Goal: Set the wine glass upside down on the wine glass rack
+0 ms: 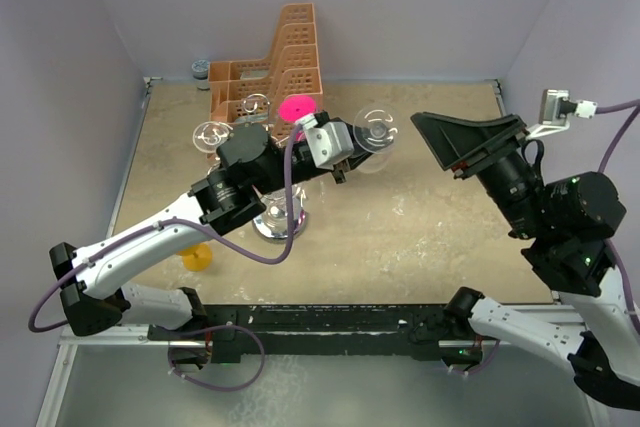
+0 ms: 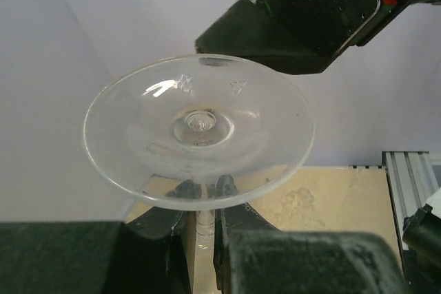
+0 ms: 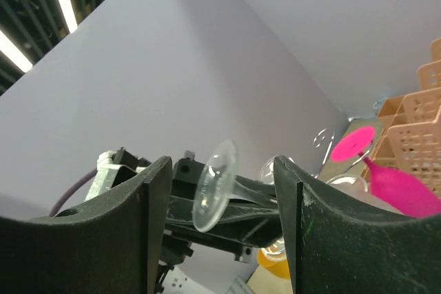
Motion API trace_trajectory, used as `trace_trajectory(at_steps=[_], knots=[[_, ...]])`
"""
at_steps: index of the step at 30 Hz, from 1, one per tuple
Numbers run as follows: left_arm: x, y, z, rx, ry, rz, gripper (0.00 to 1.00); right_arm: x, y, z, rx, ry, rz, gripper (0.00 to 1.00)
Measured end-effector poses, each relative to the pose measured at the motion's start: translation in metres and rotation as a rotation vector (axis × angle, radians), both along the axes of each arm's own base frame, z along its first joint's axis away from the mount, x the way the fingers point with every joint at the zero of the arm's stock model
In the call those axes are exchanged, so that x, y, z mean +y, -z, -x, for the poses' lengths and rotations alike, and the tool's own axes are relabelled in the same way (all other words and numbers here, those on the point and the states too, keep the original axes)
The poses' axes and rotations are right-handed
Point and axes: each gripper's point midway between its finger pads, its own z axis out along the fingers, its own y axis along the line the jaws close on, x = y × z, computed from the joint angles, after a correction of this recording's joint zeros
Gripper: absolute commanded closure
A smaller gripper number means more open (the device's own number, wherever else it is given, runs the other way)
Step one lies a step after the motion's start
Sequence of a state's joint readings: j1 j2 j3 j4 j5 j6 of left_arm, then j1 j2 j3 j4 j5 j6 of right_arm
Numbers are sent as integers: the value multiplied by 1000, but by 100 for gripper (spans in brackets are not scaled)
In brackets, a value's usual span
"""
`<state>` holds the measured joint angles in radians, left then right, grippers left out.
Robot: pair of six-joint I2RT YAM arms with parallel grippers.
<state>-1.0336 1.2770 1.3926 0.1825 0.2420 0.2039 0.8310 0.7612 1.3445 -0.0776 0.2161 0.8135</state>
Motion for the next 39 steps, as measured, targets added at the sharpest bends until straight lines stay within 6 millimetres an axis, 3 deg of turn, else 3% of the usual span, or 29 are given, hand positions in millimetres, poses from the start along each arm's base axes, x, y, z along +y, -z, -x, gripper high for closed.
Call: trace_trajectory(at_steps=[6,16,19,21,26,33,39], knots=[[-9,17,0,-1,25,-58,100,27,9,-1,34,-101,22,50],[-9,16,3,-12,40,-58,97,37,28,-1,150,-156,-12,100],[-9,16,2,-24,31,-63,66,36,30,-2,183,-158,-48,100],[-8,13,0,-5,21,-40,54,36,31,-2,193,-156,-56,100],[-3,3,3,109,37,36,47,26,33,-13,213,-83,-90,100],[14,-3,19,407,103,219,39,2,48,-28,219,64,-120,100],[25,-8,21,683,168,429,38,-6,38,-26,142,97,-110,100]])
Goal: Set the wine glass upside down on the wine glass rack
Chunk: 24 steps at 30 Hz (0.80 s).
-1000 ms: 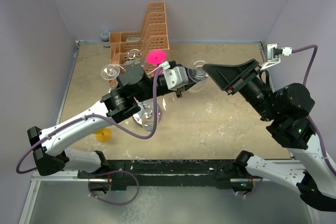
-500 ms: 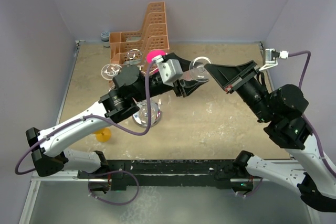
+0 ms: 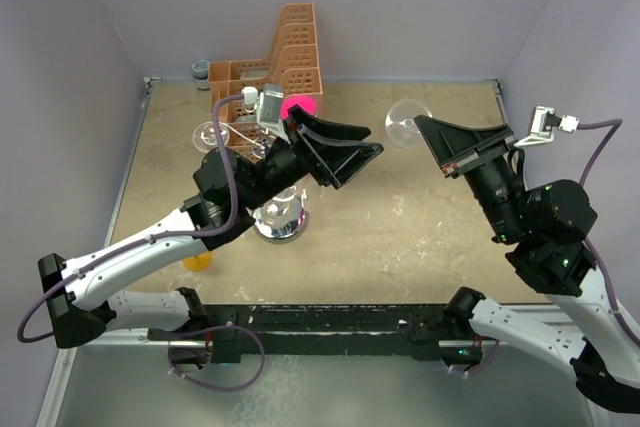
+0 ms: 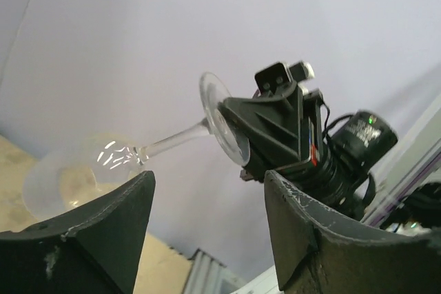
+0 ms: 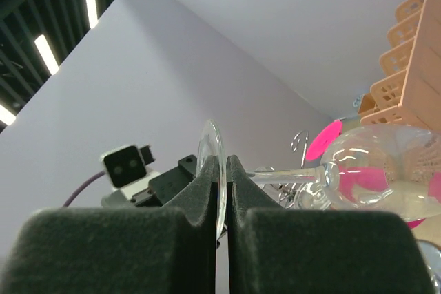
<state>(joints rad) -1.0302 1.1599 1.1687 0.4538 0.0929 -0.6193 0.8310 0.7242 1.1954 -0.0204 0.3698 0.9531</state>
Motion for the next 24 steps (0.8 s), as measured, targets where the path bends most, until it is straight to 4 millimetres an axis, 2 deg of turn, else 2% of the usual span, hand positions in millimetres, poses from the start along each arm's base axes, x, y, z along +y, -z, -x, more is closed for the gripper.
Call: trace_trajectory(at_steps=[6,10,19,24], knots=[[-5,-17,-5,231,66,123,39,-1,-4,4,-59,0,42,100],[-7,-23,-9,314,84,166,48,1,-3,5,-74,-6,69,100],[-13,-15,-21,398,41,137,58,22,7,1,-76,-64,133,100],[-13,-7,-26,421,12,115,78,29,12,-1,-69,-83,151,100]])
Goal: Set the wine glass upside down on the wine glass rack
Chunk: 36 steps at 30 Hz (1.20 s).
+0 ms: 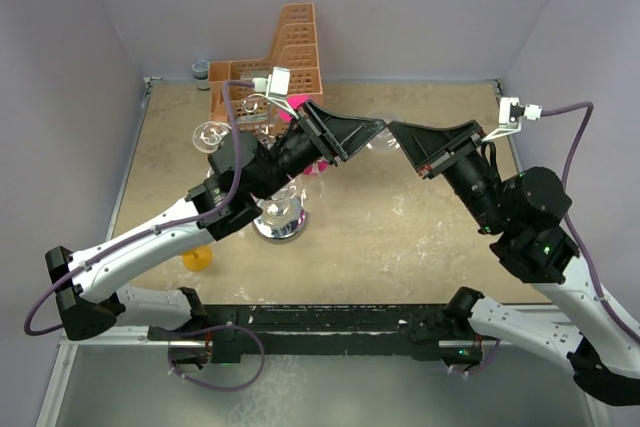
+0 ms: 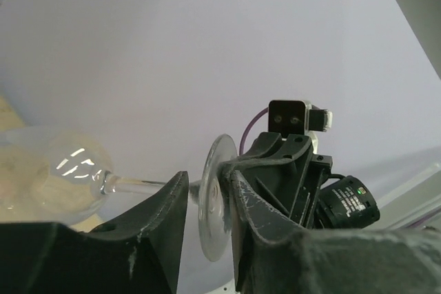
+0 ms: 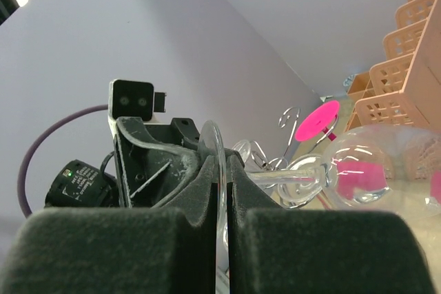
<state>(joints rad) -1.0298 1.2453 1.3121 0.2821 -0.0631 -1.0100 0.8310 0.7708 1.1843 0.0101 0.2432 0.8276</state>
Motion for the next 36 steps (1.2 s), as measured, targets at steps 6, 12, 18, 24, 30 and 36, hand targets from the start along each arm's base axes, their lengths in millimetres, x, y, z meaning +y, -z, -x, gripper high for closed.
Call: trace_trajectory(at_steps=[6,12,18,24,30,36], knots=[[2,4,-6,15,-32,-14,87,3,2,-1,-2,-8,16,100],[2,-2,-4,1,-23,-12,100,5,-1,1,-27,-18,26,100],[2,-5,-2,-14,-19,-19,100,5,-4,2,-41,-22,22,78],[0,-10,-1,-6,-11,-37,100,-1,-16,8,-84,-18,-6,51],[0,-28,-10,-19,-26,-44,100,-19,-30,19,-114,4,-58,37],[40,-55,-63,-56,-147,-38,100,-42,-38,30,-138,42,-107,36]])
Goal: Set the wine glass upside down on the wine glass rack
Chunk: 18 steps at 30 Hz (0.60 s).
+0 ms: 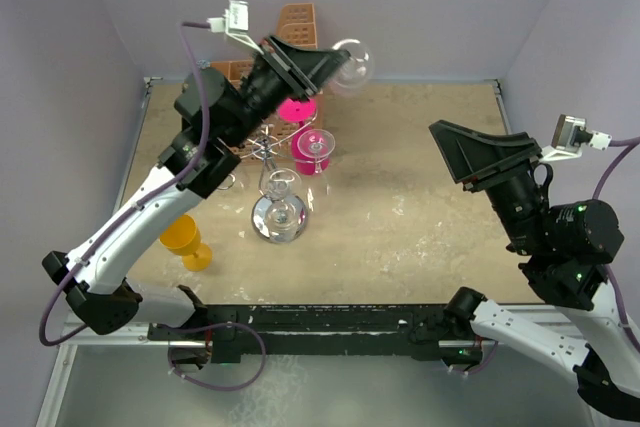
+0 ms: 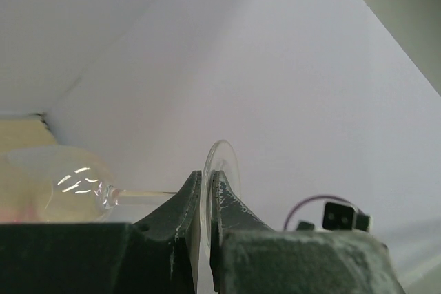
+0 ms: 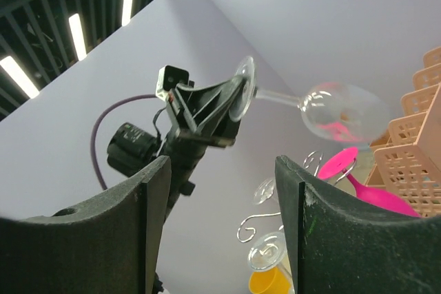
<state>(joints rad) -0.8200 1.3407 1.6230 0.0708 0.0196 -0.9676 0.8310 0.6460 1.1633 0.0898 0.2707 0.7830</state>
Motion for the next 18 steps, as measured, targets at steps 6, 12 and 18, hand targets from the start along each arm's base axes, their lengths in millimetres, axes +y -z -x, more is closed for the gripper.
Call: trace_trajectory(at_steps=[6,12,18], knots=[[43,-6,-50,2,-151,-32,100,-5,1,4,-7,3,-10,36],[79,-2,-81,22,-246,-62,100,-5,-1,5,-16,1,-15,36],[142,10,-121,72,-411,-79,100,-4,1,4,-11,1,-12,36]])
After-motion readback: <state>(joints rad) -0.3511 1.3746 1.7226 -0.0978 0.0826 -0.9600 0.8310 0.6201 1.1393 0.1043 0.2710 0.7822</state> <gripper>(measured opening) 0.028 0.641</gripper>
